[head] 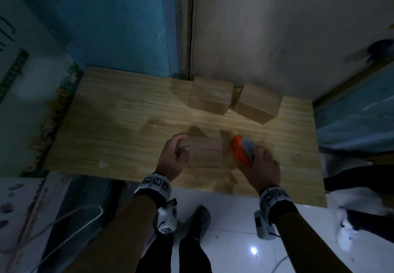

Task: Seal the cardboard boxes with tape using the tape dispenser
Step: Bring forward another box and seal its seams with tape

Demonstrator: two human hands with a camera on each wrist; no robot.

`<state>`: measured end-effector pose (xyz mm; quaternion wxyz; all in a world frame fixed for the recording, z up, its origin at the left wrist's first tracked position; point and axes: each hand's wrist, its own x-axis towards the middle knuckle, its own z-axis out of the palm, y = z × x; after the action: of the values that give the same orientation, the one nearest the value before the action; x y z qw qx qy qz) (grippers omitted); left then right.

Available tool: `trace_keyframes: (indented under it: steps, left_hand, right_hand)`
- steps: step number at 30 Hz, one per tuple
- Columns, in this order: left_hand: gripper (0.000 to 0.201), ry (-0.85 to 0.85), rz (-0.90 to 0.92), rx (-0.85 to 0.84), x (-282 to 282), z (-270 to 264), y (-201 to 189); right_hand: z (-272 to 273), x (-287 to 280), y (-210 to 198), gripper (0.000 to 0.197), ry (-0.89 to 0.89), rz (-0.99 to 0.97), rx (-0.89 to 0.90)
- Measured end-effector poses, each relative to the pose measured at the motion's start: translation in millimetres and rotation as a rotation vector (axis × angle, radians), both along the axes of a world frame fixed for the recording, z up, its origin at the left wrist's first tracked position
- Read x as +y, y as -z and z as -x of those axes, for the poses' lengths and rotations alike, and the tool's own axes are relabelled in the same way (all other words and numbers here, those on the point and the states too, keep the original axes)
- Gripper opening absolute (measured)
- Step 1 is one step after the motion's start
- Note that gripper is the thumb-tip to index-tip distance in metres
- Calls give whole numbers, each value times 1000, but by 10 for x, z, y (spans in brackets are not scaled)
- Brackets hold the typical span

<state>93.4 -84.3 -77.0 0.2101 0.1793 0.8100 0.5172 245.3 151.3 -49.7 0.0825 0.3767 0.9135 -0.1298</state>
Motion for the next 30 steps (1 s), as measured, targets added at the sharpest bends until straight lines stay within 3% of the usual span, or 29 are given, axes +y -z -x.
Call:
trace_keyframes:
  steps: [3, 8, 14, 16, 20, 24, 30]
  left_hand:
    - [37, -6, -10, 12, -2, -1, -15]
    - [10, -9, -8, -44, 17, 1, -136]
    - [6, -41, -16, -98, 22, -32, -191]
    - [7, -43, -19, -109, 25, -33, -202]
    - [9, -43, -34, -106, 48, -34, -210]
    - [12, -33, -19, -64, 6, -35, -184]
    - [32, -46, -66, -173, -22, -9, -205]
  right_hand:
    - [-47, 25, 45, 56, -96, -58, -160]
    - [-54, -5, 40, 47, -107, -37, -158]
    - [-30, 41, -339, 46, -5, 217, 94]
    - [43, 76, -587, 36, 17, 198, 180]
    - [253, 92, -1027, 38, -111, 217, 407]
    - [660, -134, -1269, 58, -368, 379, 244]
    - [1068, -425, -1095, 59, -524, 426, 64]
